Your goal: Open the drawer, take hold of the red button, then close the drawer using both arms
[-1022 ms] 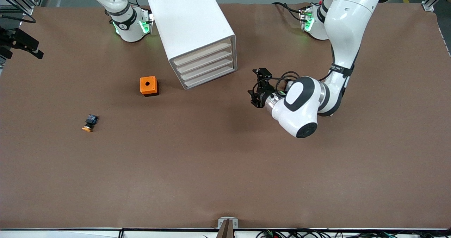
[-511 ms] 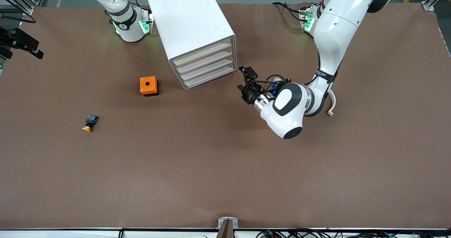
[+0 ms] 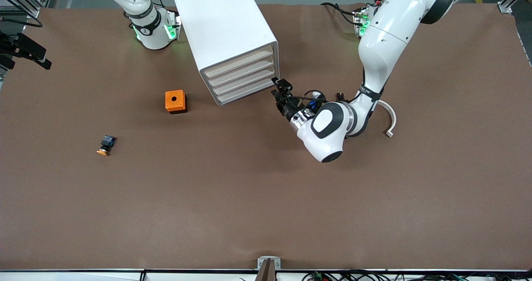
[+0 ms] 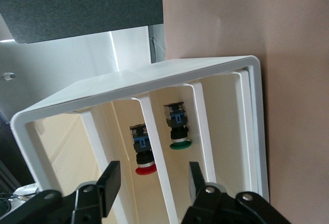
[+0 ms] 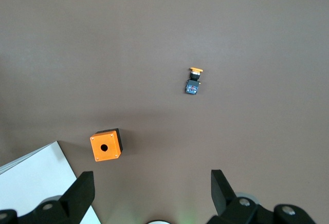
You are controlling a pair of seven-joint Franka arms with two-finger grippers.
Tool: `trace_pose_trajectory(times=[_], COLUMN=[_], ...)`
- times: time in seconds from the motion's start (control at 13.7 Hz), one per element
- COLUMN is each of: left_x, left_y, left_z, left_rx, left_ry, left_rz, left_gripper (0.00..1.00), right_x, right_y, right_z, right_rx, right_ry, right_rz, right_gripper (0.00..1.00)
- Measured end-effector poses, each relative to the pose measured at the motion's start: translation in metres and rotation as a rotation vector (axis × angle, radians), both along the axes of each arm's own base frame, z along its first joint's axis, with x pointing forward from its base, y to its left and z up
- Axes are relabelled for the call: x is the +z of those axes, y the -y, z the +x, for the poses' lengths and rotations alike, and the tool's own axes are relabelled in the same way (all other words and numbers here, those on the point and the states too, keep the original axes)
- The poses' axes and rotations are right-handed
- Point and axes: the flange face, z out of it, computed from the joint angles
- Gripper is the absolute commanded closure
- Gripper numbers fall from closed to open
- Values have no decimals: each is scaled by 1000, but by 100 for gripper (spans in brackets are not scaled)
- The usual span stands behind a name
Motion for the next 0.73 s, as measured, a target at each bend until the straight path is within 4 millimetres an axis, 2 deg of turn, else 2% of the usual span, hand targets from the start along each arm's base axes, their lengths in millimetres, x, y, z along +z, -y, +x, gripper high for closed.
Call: trace_pose_trajectory(times=[0.36, 0.73], left_x=[-16, -20], left_y=[27, 44], left_z=[-30, -50], left_rx=[-60, -103], left_ry=[-34, -63], left_rz=[5, -7], left_gripper=[41, 41], right_x=[0, 2], right_y=[3, 4], right_z=[0, 0], right_rx=[-6, -8], right_ry=[0, 4], right_rz=[1, 1], right_gripper=[0, 0])
